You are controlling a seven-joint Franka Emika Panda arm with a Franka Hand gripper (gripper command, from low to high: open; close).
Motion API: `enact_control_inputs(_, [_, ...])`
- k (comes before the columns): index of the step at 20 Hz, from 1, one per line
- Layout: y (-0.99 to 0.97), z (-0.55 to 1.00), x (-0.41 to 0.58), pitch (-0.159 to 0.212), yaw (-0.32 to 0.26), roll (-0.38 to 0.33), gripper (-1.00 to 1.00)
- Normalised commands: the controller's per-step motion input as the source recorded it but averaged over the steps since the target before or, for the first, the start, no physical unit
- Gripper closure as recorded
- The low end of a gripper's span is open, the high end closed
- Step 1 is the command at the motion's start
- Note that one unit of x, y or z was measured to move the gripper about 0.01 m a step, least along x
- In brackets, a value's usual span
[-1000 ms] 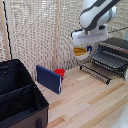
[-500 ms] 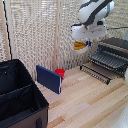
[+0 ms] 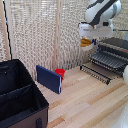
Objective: Gently stretch your hand towards the oven tray's handle, obtaining a firm grip, and draw it cautiously out of the oven. Transition your grip to the hot dog bowl, gingerly seizing the edge, and elevate it from the surface. Hover the bowl over the tray, delicately lower it, and temper your grip, establishing the bowl's equilibrium.
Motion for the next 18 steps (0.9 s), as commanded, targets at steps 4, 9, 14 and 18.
enact_control_inputs(4, [-0.68,0.12,0.0,-0.007,-0.186,0.005,1.0])
enact_control_inputs(9, [-0.7,-0.02,0.0,-0.044,-0.16,0.04,1.0])
enact_control_inputs(14, [-0.48,-0.18,0.043,-0.063,-0.125,0.043,1.0])
enact_control_inputs(18, [-0.42,-0.21,0.112,-0.039,-0.08,0.046,1.0])
